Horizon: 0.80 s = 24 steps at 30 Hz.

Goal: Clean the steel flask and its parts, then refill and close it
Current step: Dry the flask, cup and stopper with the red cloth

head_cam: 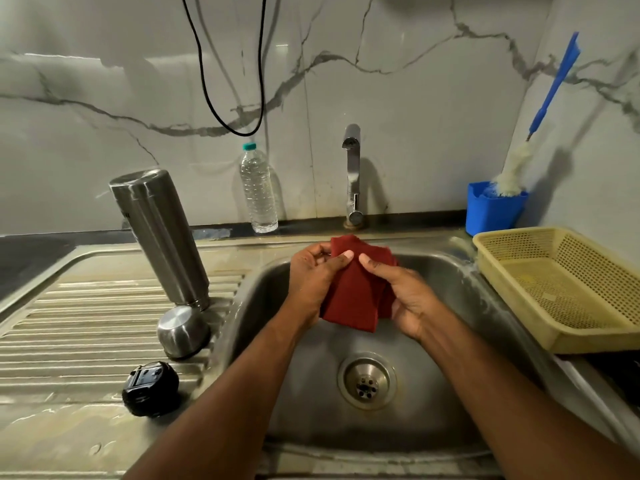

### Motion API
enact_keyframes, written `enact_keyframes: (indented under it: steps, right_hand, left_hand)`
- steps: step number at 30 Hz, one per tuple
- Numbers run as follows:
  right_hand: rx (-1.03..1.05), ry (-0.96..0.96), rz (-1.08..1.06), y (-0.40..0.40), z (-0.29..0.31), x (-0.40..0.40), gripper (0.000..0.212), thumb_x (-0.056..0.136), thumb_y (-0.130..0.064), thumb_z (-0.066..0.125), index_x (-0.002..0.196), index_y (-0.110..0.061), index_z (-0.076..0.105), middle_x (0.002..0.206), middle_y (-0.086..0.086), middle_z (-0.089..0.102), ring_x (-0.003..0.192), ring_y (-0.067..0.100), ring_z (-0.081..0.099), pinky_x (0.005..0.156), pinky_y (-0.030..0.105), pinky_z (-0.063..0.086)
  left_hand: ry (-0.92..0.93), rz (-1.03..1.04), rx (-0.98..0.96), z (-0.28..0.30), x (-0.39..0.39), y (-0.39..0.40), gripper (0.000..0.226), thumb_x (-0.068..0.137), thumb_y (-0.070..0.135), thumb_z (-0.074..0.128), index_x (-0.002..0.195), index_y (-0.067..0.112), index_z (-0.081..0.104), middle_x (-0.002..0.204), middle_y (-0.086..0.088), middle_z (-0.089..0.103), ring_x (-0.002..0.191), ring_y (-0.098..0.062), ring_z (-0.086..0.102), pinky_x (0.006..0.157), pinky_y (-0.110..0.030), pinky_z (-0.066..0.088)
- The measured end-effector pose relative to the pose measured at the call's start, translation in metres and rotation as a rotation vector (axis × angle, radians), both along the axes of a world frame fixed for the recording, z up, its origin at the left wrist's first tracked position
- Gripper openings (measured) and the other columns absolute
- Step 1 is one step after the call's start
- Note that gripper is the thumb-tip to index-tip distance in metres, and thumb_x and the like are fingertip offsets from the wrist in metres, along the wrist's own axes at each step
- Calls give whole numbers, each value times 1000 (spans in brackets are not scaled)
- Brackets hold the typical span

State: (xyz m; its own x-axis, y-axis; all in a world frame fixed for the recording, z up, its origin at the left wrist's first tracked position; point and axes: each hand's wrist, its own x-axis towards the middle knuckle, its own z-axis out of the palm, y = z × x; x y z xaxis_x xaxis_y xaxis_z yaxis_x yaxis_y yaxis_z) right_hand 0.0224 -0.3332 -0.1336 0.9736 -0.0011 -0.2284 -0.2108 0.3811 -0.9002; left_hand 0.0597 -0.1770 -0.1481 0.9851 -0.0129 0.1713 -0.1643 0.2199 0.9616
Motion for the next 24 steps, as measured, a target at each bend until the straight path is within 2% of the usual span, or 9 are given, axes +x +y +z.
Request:
enact_keyframes:
  steps: [2, 5, 7, 9, 11, 13, 16, 19, 24]
  right_hand:
    - [54, -26, -59, -1, 2, 5, 41, 78, -22, 86, 115, -9, 75, 109, 15, 78, 101, 30, 76, 89, 52, 61]
    - [106, -2, -35, -7, 7, 10, 41, 80, -24, 83, 118, -11, 75, 111, 15, 78, 101, 31, 75, 91, 57, 59]
    - [87, 19, 19, -11, 9, 10, 42, 80, -30, 84, 118, -13, 74, 110, 14, 78, 102, 32, 75, 91, 59, 58]
    - [77, 29, 55, -12, 9, 10, 38, 83, -30, 83, 117, -15, 74, 108, 13, 79, 100, 32, 75, 88, 57, 59]
    - [109, 33, 49, -8, 10, 11, 30, 87, -22, 78, 116, -14, 74, 106, 14, 79, 96, 31, 76, 85, 54, 60]
    - [165, 19, 11, -4, 8, 15, 36, 86, -10, 75, 122, -9, 71, 109, 17, 78, 98, 32, 76, 82, 51, 62]
    - [244, -39, -36, 1, 4, 22, 50, 84, 0, 72, 134, -5, 65, 114, 20, 76, 100, 32, 76, 78, 48, 64]
    - [229, -65, -56, 6, 5, 23, 43, 91, 1, 68, 133, -9, 65, 108, 15, 77, 82, 22, 78, 69, 43, 65]
    - [249, -89, -10, 19, 7, 15, 39, 96, 0, 63, 134, -4, 61, 120, 12, 71, 83, 17, 74, 87, 46, 59]
  left_hand:
    - [-29, 36, 78, -3, 2, 1, 19, 86, 18, 84, 98, 5, 77, 92, -31, 74, 81, -34, 68, 81, -53, 60]
    - [-77, 18, 183, -6, 1, 3, 13, 92, 19, 81, 84, 10, 75, 65, -18, 62, 58, -23, 52, 59, -31, 49]
    - [-101, 10, 203, -4, 0, 6, 8, 96, 14, 76, 93, 6, 76, 64, -13, 57, 55, -19, 46, 53, -22, 43]
    - [-121, 9, 237, -3, -1, 11, 8, 95, 13, 77, 98, 6, 77, 67, -14, 57, 59, -22, 47, 55, -23, 45]
    - [-152, 54, 347, -3, -2, 18, 12, 91, 18, 82, 93, 7, 77, 65, -16, 60, 60, -24, 51, 59, -29, 47]
    - [-182, 142, 466, -4, -3, 24, 15, 86, 25, 87, 89, 12, 79, 66, -13, 68, 60, -18, 58, 62, -31, 51]
    - [-237, 372, 575, 4, -8, 27, 19, 82, 33, 89, 97, 22, 82, 69, 6, 73, 59, -1, 62, 65, -27, 58]
    - [-327, 549, 638, 23, -15, 32, 29, 83, 37, 81, 111, 30, 78, 77, 15, 71, 65, -2, 65, 70, -36, 62]
    - [-557, 850, 716, 63, -30, 47, 45, 84, 20, 80, 127, 26, 67, 106, 9, 68, 95, -14, 64, 84, -41, 57]
